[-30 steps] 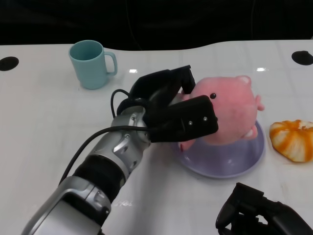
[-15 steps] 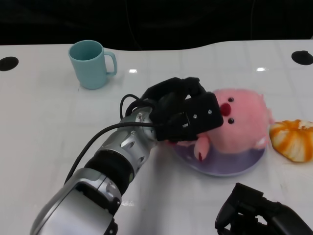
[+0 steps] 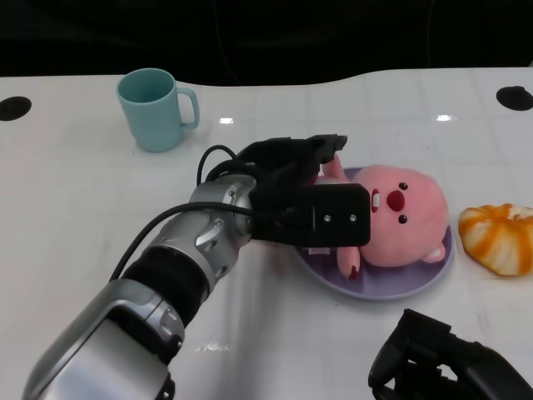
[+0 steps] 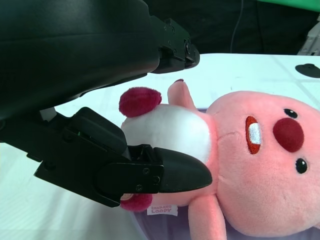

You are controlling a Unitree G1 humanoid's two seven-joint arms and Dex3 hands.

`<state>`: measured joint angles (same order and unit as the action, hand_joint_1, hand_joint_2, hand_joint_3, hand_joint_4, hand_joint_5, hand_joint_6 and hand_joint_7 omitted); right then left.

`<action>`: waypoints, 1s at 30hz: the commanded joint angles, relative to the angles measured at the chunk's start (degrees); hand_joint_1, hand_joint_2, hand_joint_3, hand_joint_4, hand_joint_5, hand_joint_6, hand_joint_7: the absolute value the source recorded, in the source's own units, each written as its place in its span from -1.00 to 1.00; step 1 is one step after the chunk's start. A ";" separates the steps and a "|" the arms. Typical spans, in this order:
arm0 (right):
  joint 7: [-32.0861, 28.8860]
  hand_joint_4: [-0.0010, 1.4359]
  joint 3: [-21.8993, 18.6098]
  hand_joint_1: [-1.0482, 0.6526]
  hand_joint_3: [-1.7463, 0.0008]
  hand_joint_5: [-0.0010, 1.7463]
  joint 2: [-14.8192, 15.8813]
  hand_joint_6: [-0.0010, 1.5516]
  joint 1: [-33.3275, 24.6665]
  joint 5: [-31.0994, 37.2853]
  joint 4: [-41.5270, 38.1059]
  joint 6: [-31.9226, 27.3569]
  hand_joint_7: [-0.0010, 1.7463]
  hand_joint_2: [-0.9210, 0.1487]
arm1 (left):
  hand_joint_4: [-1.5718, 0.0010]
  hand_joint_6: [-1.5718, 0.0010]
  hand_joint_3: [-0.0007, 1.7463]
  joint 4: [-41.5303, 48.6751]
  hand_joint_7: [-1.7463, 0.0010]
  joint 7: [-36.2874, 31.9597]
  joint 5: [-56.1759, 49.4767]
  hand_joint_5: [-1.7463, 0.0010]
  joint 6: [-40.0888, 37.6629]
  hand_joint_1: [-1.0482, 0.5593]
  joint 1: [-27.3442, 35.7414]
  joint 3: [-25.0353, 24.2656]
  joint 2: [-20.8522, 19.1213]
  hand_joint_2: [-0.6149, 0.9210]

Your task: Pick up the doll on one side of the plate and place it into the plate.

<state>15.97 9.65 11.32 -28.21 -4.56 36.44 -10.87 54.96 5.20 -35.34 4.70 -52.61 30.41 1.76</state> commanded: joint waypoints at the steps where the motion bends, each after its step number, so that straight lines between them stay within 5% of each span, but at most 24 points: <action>1: 0.00 -0.12 -0.40 0.03 0.23 1.00 0.50 -0.46 -0.19 -0.54 0.48 0.38 0.93 -0.89 | 1.00 1.00 -0.30 -3.86 1.00 1.65 0.18 1.00 0.41 -0.98 0.21 -0.22 -2.25 1.00; 11: 0.09 -0.11 -0.44 0.02 0.22 1.00 0.60 -0.46 -0.04 -0.31 0.60 0.34 0.93 -0.89 | 0.96 0.97 -0.33 -19.56 0.99 5.01 3.57 0.98 2.83 -0.91 7.18 -3.71 -8.81 1.00; 19: 0.48 -0.11 -1.10 0.00 0.22 1.00 0.76 -0.47 -0.24 -1.02 0.95 -0.35 0.94 -0.90 | 0.73 0.81 -0.42 -32.33 0.91 11.62 16.46 0.81 4.76 -0.81 17.18 -11.27 -11.13 1.00; 20: 0.50 -0.11 -1.14 0.00 0.22 1.00 0.82 -0.47 -0.22 -0.89 0.84 -0.18 0.94 -0.90 | 0.71 0.79 -0.43 -34.10 0.90 12.04 17.72 0.77 4.57 -0.80 18.66 -12.09 -11.29 1.00; 23: 0.60 -0.11 -1.31 0.00 0.23 1.00 0.95 -0.47 -0.18 -1.04 0.87 -0.49 0.94 -0.90 | 0.96 0.70 -0.56 -39.35 0.87 13.30 23.45 0.19 4.21 -0.69 23.84 -15.23 -10.79 1.00; 30: 0.86 -0.11 -1.22 -0.03 0.23 1.00 1.26 -0.47 0.14 -0.83 0.39 -0.36 0.94 -0.90 | 0.93 0.55 -0.77 -49.14 0.81 13.66 30.86 -0.11 3.88 -0.45 34.13 -19.43 -10.61 1.00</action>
<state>16.71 8.78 11.88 -28.00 -4.98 36.79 -11.33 7.71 18.32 -5.83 9.04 -19.85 12.23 -8.43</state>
